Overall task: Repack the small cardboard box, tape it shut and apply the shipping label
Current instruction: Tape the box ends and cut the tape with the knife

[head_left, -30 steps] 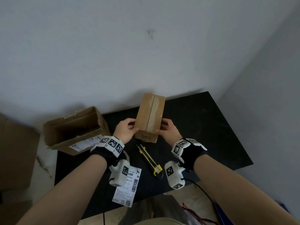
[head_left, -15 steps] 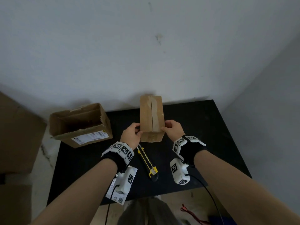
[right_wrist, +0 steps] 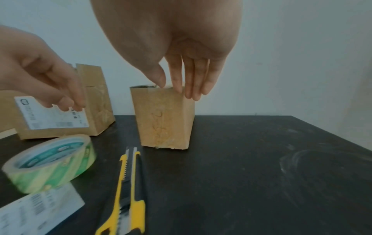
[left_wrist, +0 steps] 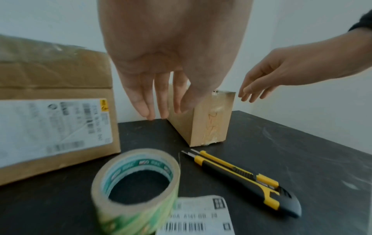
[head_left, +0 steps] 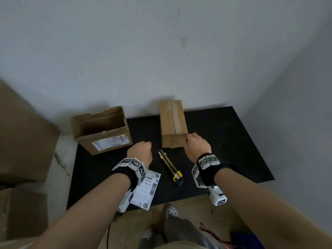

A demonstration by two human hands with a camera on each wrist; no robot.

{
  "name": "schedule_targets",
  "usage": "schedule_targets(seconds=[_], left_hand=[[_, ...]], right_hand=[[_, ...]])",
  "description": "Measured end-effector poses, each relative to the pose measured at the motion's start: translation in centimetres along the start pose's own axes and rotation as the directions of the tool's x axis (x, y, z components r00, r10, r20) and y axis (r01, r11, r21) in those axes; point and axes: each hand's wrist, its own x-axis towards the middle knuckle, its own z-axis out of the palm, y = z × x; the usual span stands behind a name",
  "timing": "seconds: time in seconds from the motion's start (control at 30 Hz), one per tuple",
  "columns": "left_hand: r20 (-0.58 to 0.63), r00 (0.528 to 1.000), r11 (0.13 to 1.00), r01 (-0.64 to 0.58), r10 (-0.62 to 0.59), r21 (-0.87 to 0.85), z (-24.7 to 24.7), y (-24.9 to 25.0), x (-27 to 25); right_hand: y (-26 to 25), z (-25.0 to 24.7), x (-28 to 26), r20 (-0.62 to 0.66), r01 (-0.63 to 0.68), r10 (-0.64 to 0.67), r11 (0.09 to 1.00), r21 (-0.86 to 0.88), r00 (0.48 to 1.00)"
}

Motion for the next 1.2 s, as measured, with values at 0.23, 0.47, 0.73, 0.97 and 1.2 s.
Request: schedule_targets(seconds=[0.23,0.47,0.73,0.97,1.2], left_hand=[[0.126,0.991,0.992,0.052,-0.038,-0.114,2.6,-3.9,-2.5],[0.096,0.993,0.969,-0.045,0.070,-0.244,6.7,-6.4,-3.6],[0.040,0.985,0.969,-0.157,0.167,-0.191,8.4,-6.4,-2.2],[0.042,0.994,0.940,-0.082,0.101,-0.331,7.7,-6.6,-2.1],[0.018,0.998,0.805,-0.041,0.064,-0.591,6.2,-7.2,-2.8]], right_hand=[[-4.0,3.4,-2.5,0.125,0.055,-0.061,0.997,0.048,0.990],[-7.0,8.2,-3.4,0.281,0.062,-0.090,0.992,0.107,0.956],[-7.2,10.3,-2.6,0.376,0.025,-0.147,0.950,0.311,0.915],[-7.6,9.6,-1.8,0.323,0.008,-0.155,0.910,0.414,0.934],[-8.2,7.9,-1.2,0.245,0.001,-0.179,0.810,0.586,0.953]])
